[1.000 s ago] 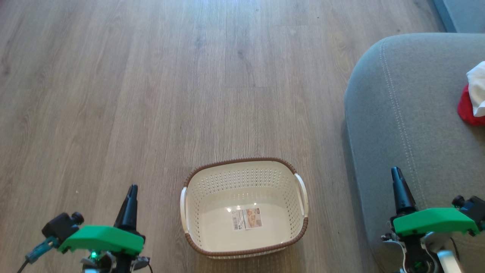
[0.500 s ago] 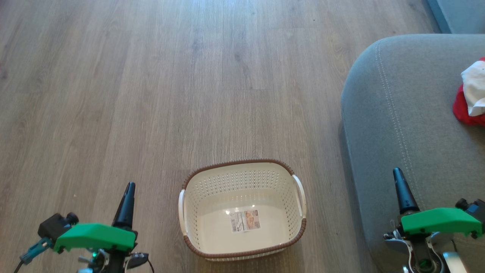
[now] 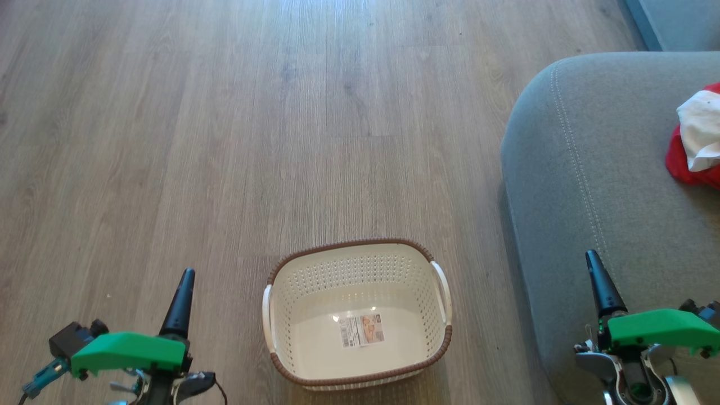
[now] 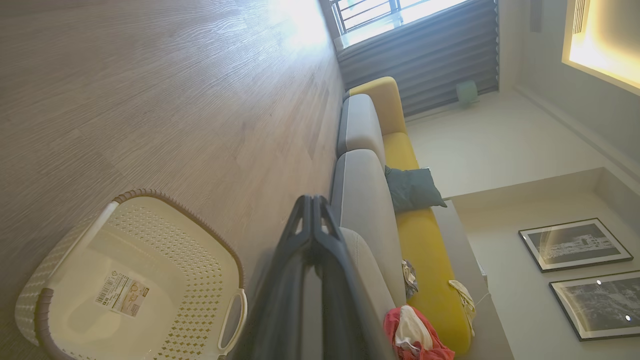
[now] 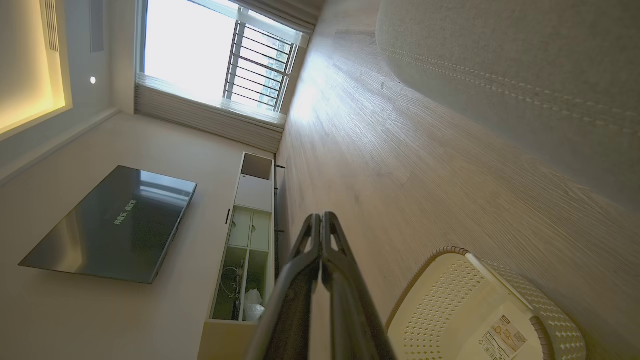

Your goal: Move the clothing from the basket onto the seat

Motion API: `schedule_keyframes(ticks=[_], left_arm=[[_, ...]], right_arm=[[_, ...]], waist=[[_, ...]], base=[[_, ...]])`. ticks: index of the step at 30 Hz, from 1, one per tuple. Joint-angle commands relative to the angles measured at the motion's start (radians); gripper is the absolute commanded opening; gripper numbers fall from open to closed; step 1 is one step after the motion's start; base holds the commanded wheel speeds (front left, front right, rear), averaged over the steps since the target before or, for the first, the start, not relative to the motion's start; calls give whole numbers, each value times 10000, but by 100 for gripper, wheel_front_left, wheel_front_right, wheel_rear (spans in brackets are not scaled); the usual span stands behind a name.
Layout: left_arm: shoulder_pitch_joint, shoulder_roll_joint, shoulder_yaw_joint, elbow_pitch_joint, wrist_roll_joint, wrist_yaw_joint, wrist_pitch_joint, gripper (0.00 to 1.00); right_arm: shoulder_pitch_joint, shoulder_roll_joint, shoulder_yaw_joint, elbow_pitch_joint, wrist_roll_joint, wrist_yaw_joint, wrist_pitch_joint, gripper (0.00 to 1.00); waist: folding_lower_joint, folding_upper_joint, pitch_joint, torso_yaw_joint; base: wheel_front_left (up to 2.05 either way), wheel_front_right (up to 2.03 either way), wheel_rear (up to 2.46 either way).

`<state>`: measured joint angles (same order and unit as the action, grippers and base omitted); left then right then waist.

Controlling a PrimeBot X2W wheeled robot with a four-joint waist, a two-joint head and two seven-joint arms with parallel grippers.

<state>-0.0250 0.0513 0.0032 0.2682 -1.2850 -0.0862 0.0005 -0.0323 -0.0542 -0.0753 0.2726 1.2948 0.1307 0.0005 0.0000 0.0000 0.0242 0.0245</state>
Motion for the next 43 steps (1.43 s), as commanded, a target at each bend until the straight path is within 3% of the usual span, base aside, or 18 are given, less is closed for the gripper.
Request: schedule_keyframes(ticks=[1,32,43], left_arm=[[-617,92,382,-287,-327,-123,125,0],[-820,80,984,-233,-3322,-443,1028,0],[-822,67,1005,-232,-3319,-445,1046,0]], right_arm=[[-575,-96,74,-297,348,1,102,0],[-742,-72,-234,-286,3250,0,1003,0],[-744,-57,-257,-285,3244,0,1025,0]], waist=[[0,0,-14,-16],[0,0,-210,-244],[0,0,-210,-245]], base=[[0,0,0],[0,0,0],[0,0,0]])
